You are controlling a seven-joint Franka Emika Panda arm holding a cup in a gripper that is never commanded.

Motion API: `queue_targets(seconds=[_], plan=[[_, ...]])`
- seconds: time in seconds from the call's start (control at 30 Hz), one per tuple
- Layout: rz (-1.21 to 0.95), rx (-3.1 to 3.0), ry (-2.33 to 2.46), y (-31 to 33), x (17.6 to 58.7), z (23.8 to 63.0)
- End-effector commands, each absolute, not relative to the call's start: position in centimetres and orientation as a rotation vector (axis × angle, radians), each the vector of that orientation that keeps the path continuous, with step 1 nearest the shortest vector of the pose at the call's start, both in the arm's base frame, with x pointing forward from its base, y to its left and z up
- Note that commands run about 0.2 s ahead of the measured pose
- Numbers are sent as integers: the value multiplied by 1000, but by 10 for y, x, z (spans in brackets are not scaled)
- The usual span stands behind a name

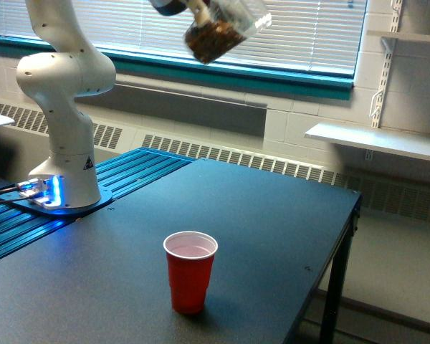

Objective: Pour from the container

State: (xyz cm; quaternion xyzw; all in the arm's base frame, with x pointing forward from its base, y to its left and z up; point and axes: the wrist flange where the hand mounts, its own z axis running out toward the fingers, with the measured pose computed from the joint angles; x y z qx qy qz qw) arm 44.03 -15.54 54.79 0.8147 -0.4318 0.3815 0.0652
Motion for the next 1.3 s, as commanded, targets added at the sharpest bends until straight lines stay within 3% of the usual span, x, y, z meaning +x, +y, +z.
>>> queue_targets(seconds=[0.03,0.57,1.3], plan=[[1135,2416,-1361,-168,427,530],[1009,2396,-1393,-185,406,480],[810,2363,-1397,-199,411,419]])
